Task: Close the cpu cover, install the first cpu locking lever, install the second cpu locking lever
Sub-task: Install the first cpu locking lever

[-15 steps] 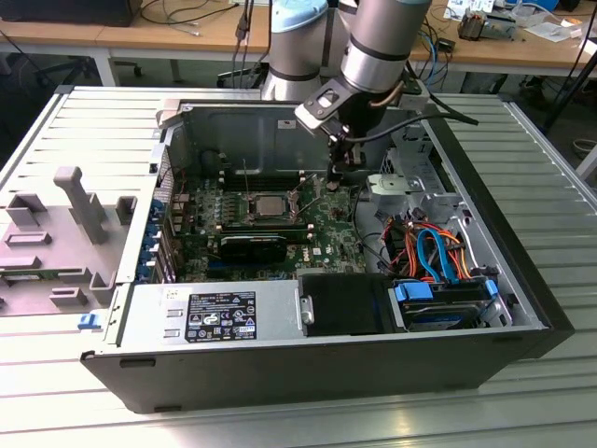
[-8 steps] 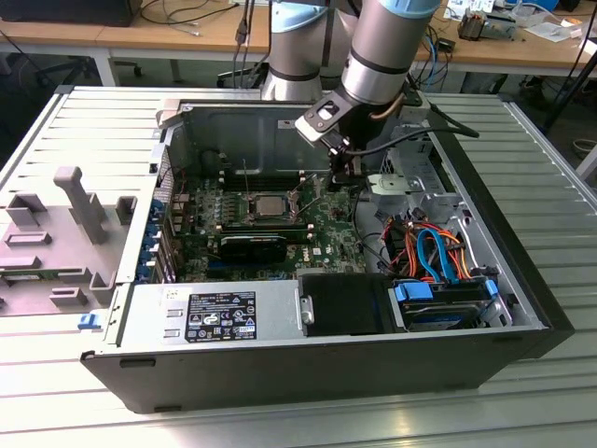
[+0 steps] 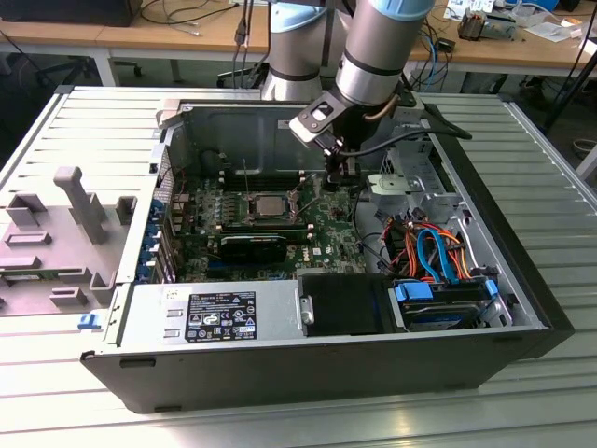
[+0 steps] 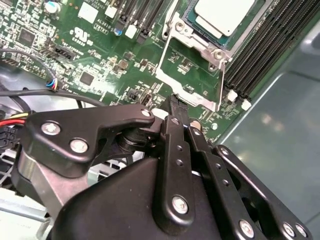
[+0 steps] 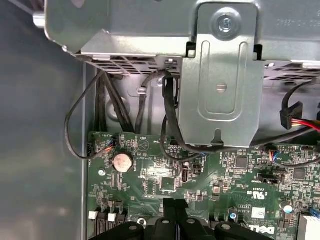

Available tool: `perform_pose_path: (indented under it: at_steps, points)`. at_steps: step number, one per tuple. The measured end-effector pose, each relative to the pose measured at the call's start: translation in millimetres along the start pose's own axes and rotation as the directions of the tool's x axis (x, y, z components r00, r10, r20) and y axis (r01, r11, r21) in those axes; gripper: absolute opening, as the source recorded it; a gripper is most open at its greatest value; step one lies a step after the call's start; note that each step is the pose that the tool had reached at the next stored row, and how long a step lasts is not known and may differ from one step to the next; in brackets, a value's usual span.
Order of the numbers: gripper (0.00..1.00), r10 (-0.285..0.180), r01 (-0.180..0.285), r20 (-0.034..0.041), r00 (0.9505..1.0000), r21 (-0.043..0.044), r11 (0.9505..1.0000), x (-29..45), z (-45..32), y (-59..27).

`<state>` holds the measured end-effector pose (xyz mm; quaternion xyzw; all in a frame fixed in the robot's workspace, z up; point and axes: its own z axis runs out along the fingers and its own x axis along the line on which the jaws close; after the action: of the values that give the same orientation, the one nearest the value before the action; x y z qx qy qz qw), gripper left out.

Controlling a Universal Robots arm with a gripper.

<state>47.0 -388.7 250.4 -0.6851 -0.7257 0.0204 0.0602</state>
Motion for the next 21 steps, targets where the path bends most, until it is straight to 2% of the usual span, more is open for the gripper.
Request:
perform_pose_path:
  at_steps: [6,21]
  points:
    - [0.11,-0.001,0.001,-0.0051,1.0000,-0.0003,1.0000,0.8,1.6,-10.6]
    - [0.11,-0.001,0.001,-0.0049,1.0000,-0.0105,0.9999,3.8,8.1,-66.3]
